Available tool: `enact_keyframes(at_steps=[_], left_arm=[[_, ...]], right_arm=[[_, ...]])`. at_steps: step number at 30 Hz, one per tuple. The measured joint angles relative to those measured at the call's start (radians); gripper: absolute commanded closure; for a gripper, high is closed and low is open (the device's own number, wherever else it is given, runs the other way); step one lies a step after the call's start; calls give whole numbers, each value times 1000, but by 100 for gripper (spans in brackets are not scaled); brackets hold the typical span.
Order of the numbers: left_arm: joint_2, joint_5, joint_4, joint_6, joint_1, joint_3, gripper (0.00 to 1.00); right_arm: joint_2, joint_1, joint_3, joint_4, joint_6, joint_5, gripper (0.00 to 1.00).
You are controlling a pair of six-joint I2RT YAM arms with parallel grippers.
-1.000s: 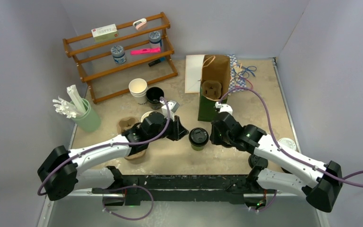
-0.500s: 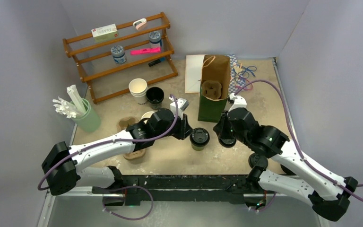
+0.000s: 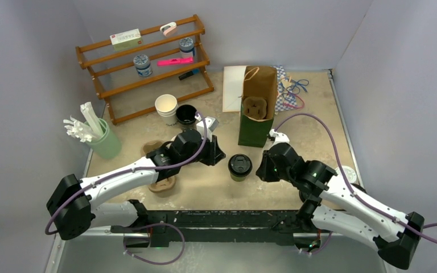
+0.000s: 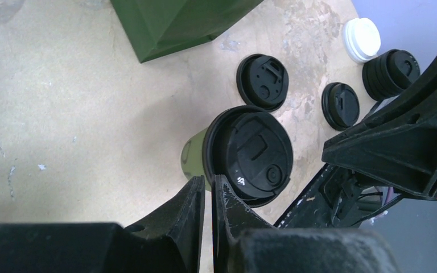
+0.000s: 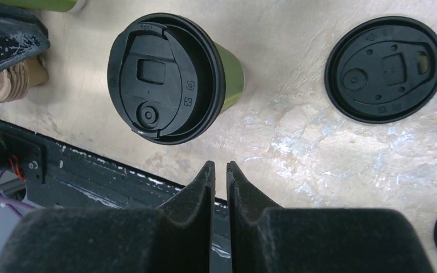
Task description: Pack the takeout coffee
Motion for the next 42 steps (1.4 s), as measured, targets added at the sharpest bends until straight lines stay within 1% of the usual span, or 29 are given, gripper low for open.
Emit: enact_keyframes(at_steps=[6, 9, 11, 15, 19, 22, 26, 31, 35, 42], left_arm=[[-9, 25, 2, -2, 13, -46, 92], [-75, 33, -5, -11, 16, -99, 92], [-126, 37, -52, -12, 29, -93, 92], [-190, 31, -35, -24, 43, -76, 91], [-116, 29, -28, 0, 43, -16, 91], [-90, 35, -11, 0, 44, -35, 92], [-43, 62, 27, 1, 48, -43, 91], [13, 107, 82, 0, 62, -63, 89], [50, 137, 116, 0, 74, -69, 89], [119, 184, 172, -1, 88, -76, 89]], right_arm=[[-7, 0, -58, 41, 34, -48, 84], [-49, 0, -69, 45, 57, -49, 84], [-77, 0, -34, 27, 65, -37, 84], [-108, 0, 45, 27, 70, -21, 82], [-118, 0, 32, 18, 69, -12, 81], [-117, 1, 3, 17, 74, -13, 79], [-115, 0, -39, 24, 79, -21, 73], [-79, 0, -90, 100, 92, -72, 68], [-51, 1, -132, 142, 105, -103, 68], [-27, 1, -139, 187, 111, -109, 68]])
